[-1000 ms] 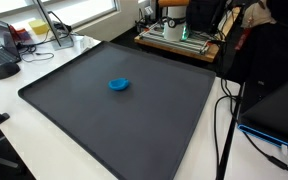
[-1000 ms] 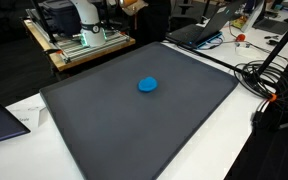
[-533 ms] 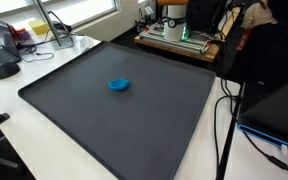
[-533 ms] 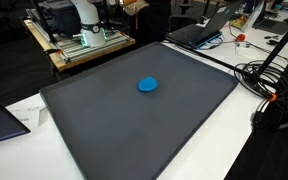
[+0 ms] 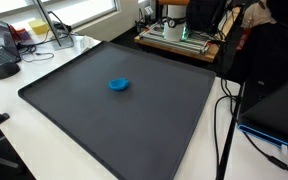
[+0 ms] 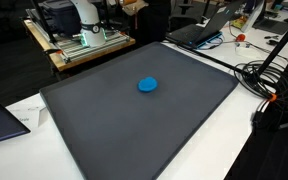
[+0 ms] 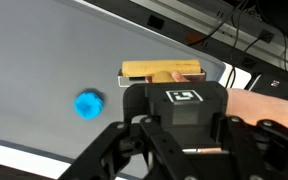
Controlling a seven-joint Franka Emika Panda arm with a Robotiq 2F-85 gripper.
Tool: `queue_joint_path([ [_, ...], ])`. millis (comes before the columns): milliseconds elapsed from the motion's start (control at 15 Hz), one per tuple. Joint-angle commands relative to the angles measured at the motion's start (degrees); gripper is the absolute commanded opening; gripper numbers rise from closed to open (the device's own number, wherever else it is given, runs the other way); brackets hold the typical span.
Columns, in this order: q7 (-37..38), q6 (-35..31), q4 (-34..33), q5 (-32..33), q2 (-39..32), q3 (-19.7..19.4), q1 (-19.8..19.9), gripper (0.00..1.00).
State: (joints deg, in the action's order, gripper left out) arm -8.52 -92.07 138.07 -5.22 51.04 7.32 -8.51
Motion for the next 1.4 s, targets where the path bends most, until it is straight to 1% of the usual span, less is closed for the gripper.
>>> queue_joint_path([
  [0, 1.58, 0.95, -2.15, -0.46, -1.96, 0.59, -1.1, 0.23],
  [200, 1.94, 0.97, -2.53, -0.96, -2.71, 0.57, -1.13, 0.23],
  [333, 2.51, 1.18, -2.91, -2.43, -3.83, -0.39, -0.91, 0.23],
  [400, 2.55, 0.25, -2.94, -2.7, -4.76, -0.84, -0.59, 0.23],
  [600, 4.58, 0.14, -4.68, -2.9, -8.47, -2.18, 1.21, 0.23],
  [733, 6.39, 0.48, -7.22, -2.28, -12.19, -3.05, 2.74, 0.23],
  [867, 7.02, 1.02, -10.67, -1.15, -16.28, -4.76, 4.67, 0.23],
  [1133, 12.35, -0.56, -19.77, 1.17, -25.92, -4.47, 8.41, 0.23],
  [1333, 16.71, -1.89, -28.66, 3.22, -34.66, -3.73, 9.58, 0.23],
])
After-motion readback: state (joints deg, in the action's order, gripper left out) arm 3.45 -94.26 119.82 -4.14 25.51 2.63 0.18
